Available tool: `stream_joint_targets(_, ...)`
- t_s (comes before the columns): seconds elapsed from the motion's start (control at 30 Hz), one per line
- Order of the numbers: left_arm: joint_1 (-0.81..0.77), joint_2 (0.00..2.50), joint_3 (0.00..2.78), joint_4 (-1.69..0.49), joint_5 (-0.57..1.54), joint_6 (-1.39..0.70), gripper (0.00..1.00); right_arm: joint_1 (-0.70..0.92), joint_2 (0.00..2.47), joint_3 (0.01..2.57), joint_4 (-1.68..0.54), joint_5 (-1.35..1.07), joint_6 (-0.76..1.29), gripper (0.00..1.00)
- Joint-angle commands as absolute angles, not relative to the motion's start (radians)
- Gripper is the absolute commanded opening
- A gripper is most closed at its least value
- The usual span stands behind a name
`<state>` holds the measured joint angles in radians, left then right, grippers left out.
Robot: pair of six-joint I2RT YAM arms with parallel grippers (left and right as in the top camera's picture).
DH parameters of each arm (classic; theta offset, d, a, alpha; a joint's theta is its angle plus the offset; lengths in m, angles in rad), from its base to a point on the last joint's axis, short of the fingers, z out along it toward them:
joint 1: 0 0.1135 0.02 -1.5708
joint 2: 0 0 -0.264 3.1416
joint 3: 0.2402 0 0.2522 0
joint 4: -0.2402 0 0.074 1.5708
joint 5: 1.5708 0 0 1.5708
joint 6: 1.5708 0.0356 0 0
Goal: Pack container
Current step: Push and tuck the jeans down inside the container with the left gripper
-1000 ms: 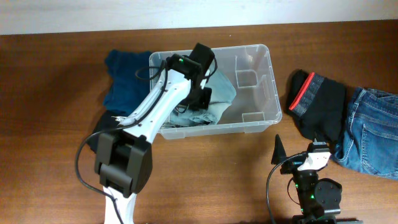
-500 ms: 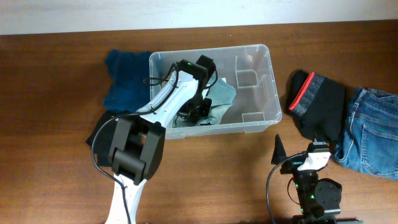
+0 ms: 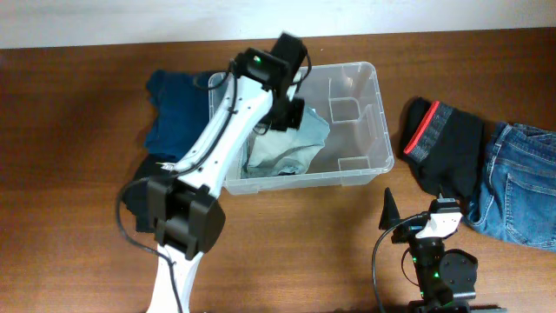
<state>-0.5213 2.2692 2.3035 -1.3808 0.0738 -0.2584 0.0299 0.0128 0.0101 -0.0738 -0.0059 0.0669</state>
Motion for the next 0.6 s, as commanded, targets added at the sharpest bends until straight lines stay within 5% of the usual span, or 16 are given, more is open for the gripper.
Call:
stream_joint_targets(0.0, -0.538, 2.171, 2.382, -1.372, -0.019, -0.348, 0.00, 0.033, 0.006, 0.006, -0.079, -0.015, 0.060, 0.98)
stream_joint_targets(0.57, -0.552, 2.306, 2.369, -1.271, -0.057, -0.377, 0.00, 0.033, 0.006, 0.006, -0.079, -0.015, 0.060, 0.98)
